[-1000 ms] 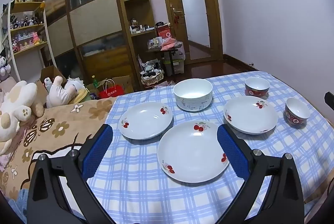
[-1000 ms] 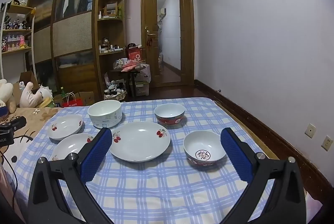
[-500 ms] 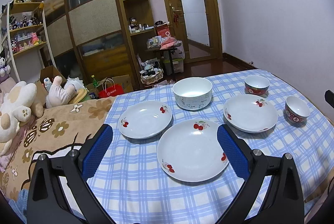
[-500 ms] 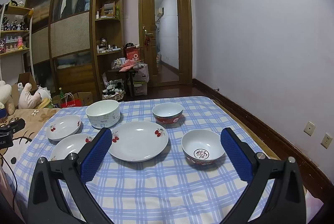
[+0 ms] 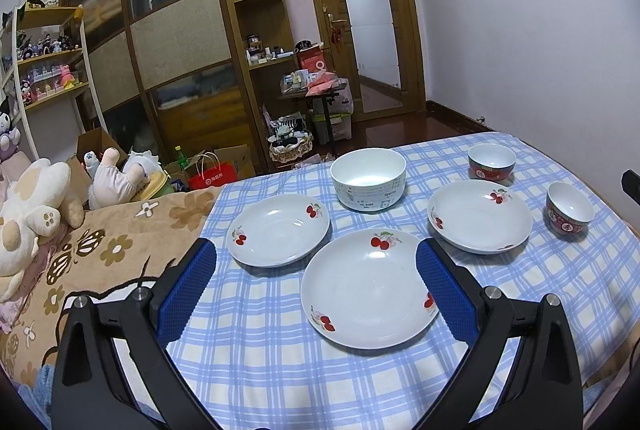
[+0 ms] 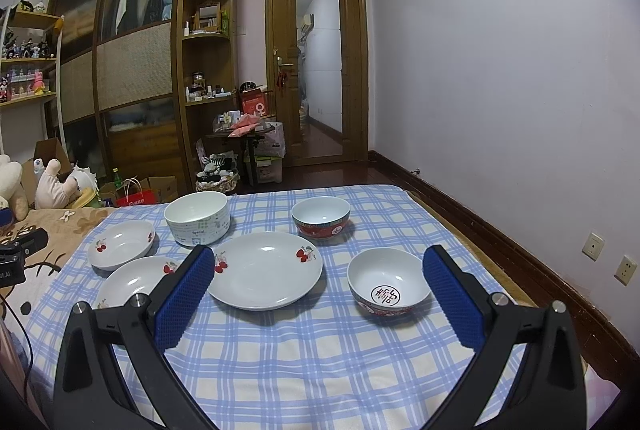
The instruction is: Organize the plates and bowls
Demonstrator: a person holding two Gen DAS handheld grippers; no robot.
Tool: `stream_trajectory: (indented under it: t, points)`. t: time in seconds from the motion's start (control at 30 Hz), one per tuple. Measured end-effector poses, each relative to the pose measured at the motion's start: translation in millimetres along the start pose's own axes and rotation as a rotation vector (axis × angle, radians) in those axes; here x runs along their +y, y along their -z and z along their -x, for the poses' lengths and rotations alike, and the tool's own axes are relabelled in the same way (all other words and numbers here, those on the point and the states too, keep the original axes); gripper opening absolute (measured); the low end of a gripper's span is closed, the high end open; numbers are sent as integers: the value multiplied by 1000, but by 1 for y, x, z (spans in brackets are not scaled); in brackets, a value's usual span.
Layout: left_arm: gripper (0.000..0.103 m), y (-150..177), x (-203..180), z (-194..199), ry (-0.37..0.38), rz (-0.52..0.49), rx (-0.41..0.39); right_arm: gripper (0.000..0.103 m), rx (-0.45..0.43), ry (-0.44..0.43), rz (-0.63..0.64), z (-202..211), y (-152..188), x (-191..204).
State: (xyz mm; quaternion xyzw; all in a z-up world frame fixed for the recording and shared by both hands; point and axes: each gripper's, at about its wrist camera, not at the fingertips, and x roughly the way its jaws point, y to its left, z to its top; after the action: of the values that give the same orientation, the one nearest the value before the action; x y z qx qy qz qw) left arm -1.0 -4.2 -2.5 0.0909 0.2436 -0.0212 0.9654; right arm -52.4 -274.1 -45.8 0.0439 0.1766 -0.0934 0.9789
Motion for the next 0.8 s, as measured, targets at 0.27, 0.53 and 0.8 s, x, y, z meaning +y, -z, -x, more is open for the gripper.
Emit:
stream_trajectory:
  t: [0.27, 0.53, 0.8]
  points:
    - [99, 0, -1, 0, -1, -2, 1, 103, 0, 1, -1, 0, 0, -1]
    - [99, 0, 1, 0, -2, -4, 1, 103, 0, 2, -3, 0, 0, -1]
    - [99, 0, 0, 0, -3, -6, 1, 103, 1, 0, -5, -1, 0, -2]
